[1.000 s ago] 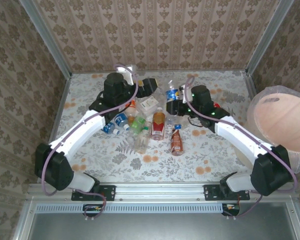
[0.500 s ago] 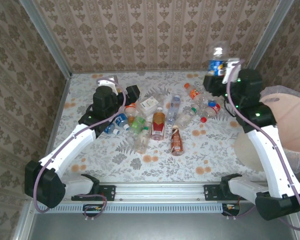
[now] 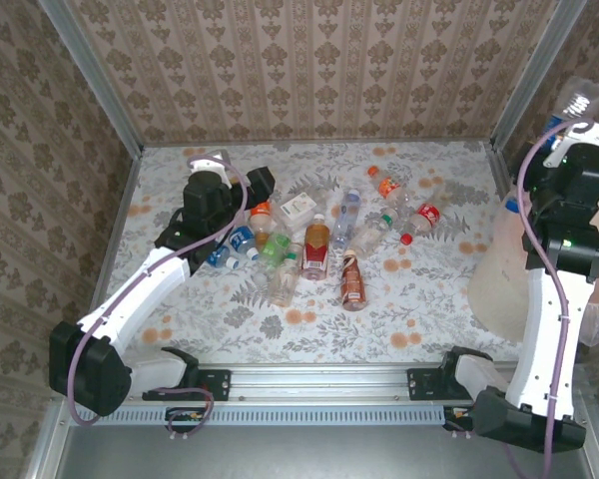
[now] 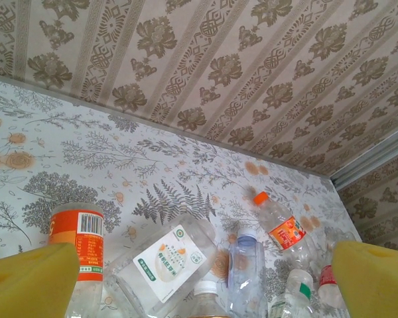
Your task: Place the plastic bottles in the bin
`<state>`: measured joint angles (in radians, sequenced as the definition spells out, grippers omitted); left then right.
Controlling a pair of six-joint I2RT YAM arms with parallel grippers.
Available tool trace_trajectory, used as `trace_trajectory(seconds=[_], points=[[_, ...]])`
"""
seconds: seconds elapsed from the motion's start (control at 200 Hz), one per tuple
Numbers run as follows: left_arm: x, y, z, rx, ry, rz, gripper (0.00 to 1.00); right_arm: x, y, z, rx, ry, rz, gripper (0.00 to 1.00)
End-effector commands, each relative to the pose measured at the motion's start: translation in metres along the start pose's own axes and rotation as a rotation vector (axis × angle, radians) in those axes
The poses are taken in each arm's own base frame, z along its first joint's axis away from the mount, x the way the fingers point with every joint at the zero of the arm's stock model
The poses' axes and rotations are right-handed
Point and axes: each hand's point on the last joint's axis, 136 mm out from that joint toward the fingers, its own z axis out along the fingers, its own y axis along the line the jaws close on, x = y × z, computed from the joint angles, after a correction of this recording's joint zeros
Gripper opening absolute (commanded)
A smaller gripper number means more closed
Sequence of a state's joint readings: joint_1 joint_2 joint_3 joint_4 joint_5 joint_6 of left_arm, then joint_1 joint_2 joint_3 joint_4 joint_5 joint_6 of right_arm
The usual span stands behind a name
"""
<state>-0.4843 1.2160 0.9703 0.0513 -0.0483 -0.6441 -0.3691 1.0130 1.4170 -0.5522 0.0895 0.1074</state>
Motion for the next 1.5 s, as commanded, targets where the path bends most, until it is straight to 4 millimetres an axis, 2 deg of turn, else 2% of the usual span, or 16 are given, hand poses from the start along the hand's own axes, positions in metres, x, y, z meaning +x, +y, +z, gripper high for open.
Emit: trace_trajectory(seconds=[0.0,0.135,0.225,0.365,0.54,0.665,0.815,0.885,0.955,1.065,1.28,1.495], points=[[-0.004,0.0,-0.003,0.013,-0.008,-0.041,1.0,0.018,-0.043,-0.004,0.186,0.036,-0.025,0.47],[-0.004,0.002,0.001,0.007,0.003,-0.054,1.0,0.038,-0.076,-0.004,0.328,0.083,-0.05,0.48],[-0.001,0.003,0.006,0.002,0.017,-0.068,1.0,0.06,-0.087,0.0,0.366,0.146,-0.06,0.48],[0.002,0.003,0.013,-0.007,0.041,-0.093,1.0,0.098,-0.055,0.013,0.165,0.226,-0.038,0.52],[0.004,0.007,0.015,-0.031,0.057,-0.103,1.0,0.125,-0.025,0.025,-0.021,0.262,0.0,0.52],[0.003,0.013,0.013,-0.064,0.043,-0.109,1.0,0.116,-0.003,0.031,-0.154,0.193,0.002,0.53],[0.003,0.019,0.011,-0.088,0.026,-0.118,1.0,0.113,0.01,0.032,-0.238,0.142,-0.002,0.56],[0.003,0.022,0.01,-0.101,0.021,-0.115,1.0,0.114,0.016,0.031,-0.272,0.135,0.0,0.61],[0.002,0.023,0.008,-0.109,0.015,-0.11,1.0,0.116,0.018,0.031,-0.286,0.134,0.012,0.73],[0.003,0.026,0.008,-0.116,0.014,-0.108,1.0,0.117,0.023,0.028,-0.314,0.126,0.026,0.82],[0.005,0.027,0.008,-0.119,0.018,-0.106,1.0,0.11,0.026,0.023,-0.335,0.087,0.028,0.88],[0.007,0.034,0.005,-0.156,0.02,-0.112,1.0,0.09,0.023,0.013,-0.31,0.011,0.057,0.92]])
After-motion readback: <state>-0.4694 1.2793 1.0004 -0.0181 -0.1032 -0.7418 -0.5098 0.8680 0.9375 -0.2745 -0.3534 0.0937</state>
